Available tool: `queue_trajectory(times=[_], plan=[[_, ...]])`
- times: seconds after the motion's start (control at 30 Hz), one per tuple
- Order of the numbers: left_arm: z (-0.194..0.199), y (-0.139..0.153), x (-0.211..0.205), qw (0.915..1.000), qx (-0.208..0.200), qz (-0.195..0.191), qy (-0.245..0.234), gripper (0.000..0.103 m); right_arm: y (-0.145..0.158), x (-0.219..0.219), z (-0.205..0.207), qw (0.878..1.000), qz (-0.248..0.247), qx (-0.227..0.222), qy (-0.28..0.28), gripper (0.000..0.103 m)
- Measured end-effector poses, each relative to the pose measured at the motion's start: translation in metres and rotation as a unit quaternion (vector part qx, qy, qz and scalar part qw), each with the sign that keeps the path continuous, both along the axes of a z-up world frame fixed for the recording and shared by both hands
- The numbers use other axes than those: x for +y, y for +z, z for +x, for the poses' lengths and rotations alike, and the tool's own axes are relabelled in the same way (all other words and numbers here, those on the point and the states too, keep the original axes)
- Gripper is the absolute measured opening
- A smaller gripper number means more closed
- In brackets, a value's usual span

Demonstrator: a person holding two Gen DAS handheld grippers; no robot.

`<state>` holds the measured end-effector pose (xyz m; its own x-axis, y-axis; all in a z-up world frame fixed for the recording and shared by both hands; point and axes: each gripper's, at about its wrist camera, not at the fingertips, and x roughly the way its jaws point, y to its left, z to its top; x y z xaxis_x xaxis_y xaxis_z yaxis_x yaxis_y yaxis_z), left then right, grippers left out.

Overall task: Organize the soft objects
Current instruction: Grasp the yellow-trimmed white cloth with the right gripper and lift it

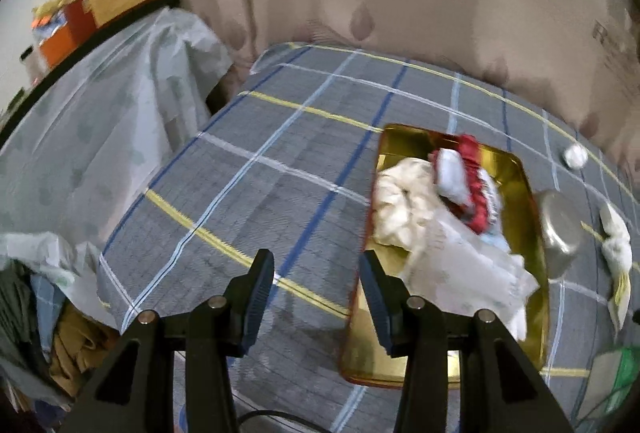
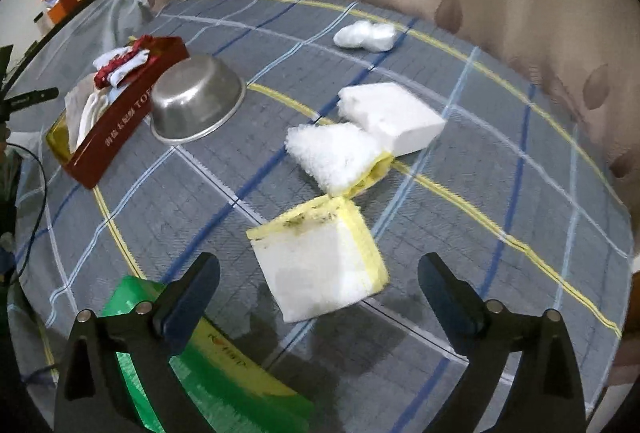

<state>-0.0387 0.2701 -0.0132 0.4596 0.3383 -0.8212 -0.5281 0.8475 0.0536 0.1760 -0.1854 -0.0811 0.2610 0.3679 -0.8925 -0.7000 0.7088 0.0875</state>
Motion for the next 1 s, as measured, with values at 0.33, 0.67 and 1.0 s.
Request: queue_trajectory(times=[0.33, 0.67, 1.0], plan=[[0.041, 0.008, -0.077, 0.9935, 0.015, 0.014, -0.112, 0.046, -0.032, 0.011, 0.013, 1.000, -0.020, 0.013, 0.008, 0.099], [0.090, 0.006, -0.164, 0.9748, 0.026, 0.014, -0.221, 0.046, -0.042, 0.015, 0.019, 0.998, -0.035, 0.040, 0.033, 0.087], [0.133, -0.005, -0.249, 0.9475, 0.036, -0.008, -0.318, 0.046, -0.047, 0.011, 0.015, 0.999, -0.030, 0.037, 0.025, 0.076]])
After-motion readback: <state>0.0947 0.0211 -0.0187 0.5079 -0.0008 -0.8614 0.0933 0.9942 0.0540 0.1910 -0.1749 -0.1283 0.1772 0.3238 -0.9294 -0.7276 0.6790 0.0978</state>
